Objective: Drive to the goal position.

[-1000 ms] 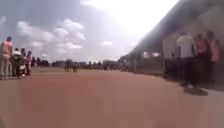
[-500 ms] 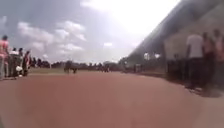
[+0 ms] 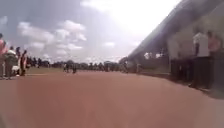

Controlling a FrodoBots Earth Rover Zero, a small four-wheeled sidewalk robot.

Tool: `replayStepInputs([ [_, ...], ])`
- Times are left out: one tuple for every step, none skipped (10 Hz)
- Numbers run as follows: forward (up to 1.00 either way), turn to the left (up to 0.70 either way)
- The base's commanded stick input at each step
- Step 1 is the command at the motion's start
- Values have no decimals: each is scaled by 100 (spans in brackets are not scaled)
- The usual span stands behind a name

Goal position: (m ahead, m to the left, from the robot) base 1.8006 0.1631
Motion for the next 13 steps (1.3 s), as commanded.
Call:
replayStepInputs([
  [70, 0],
  [70, 0],
  [70, 0],
  [70, 0],
  [70, 0],
  [70, 0],
  [70, 0],
  [70, 0],
  [70, 0],
  [70, 0],
  [70, 0],
  [70, 0],
  [70, 0],
])
